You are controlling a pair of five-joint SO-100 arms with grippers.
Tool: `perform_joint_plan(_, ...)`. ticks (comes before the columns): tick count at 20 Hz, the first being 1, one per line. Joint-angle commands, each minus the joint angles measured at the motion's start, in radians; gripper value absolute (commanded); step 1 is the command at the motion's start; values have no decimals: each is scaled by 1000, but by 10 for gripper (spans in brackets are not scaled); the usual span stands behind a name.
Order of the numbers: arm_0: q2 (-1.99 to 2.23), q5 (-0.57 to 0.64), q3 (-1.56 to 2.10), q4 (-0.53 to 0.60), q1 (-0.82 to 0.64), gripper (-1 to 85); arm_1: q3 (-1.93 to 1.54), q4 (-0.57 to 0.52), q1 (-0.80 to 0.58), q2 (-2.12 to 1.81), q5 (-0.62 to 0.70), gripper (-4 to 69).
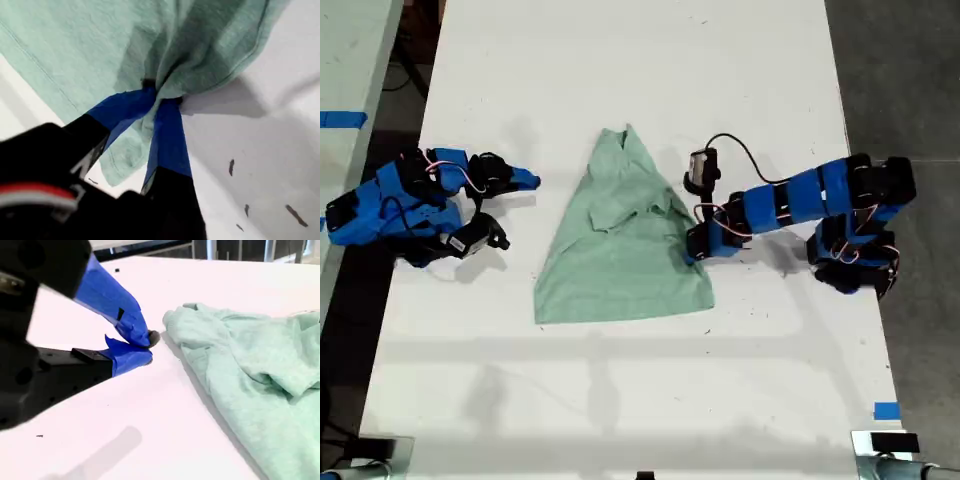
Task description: Fold t shirt
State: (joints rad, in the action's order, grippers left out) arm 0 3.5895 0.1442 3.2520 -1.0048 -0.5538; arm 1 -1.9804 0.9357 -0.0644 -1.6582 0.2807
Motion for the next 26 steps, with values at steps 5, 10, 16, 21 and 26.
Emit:
perform_joint_plan(5, 8, -14, 37, 6, 14, -2, 354, 268, -5, -61, 84, 5)
perform_joint_plan(10, 8, -14, 37, 6, 14, -2, 1178, 491, 92, 491, 178, 5)
perform_joint_plan(16, 8, -12, 37, 6, 14, -1, 1238, 362, 150, 641, 212, 184)
perform_joint_plan(21, 8, -14, 37, 6, 14, -1, 1216, 448, 155, 480, 235, 303)
perform_joint_plan(26, 8, -11, 37, 8, 12, -1, 1121, 615, 143, 233, 199, 290)
